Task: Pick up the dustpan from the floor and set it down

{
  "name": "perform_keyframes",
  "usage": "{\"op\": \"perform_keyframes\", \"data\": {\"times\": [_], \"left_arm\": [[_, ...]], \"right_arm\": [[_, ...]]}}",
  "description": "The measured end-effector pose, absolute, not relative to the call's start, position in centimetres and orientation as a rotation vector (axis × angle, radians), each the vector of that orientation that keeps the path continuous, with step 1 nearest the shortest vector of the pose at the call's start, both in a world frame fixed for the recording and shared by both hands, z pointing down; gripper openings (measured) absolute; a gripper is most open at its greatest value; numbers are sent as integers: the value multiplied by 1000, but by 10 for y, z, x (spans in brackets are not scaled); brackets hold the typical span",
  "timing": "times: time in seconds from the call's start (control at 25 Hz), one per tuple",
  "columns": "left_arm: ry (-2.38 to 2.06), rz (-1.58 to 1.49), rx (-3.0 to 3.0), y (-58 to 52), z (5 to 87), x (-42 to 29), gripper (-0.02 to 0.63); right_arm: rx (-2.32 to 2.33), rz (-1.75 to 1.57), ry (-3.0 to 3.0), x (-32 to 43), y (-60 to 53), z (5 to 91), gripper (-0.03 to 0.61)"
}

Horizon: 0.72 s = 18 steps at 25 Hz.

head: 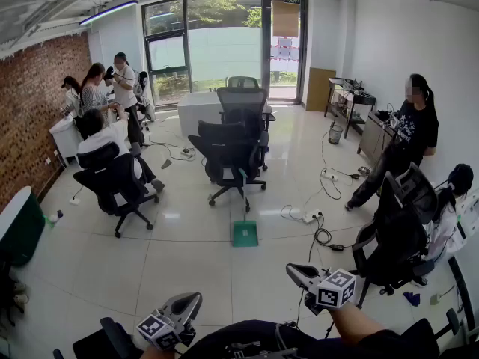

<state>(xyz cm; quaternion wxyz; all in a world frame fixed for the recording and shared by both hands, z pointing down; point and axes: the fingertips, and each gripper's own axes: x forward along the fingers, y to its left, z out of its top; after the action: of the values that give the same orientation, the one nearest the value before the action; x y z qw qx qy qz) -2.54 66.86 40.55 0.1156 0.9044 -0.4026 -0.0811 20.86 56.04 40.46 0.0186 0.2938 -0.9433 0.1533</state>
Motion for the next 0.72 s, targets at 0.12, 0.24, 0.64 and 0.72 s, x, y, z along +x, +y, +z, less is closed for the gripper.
{"op": "perform_keyframes", "data": {"times": [0.12, 0.24, 0.64, 0.72], "left_arm": [[-1182, -230, 2649, 665, 409, -18, 14], [-1166, -248, 2643, 663, 408, -15, 14], [-1224, -276, 2637, 643, 402, 36, 14], [-1217, -281, 2641, 637, 401, 57, 14]], "right_arm": [[918, 479, -2930, 218, 557, 407, 18], [926, 478, -2934, 222, 553, 407, 18], [894, 445, -2949, 277, 534, 394, 18], [898, 436, -2957, 296, 526, 390, 18]]}}
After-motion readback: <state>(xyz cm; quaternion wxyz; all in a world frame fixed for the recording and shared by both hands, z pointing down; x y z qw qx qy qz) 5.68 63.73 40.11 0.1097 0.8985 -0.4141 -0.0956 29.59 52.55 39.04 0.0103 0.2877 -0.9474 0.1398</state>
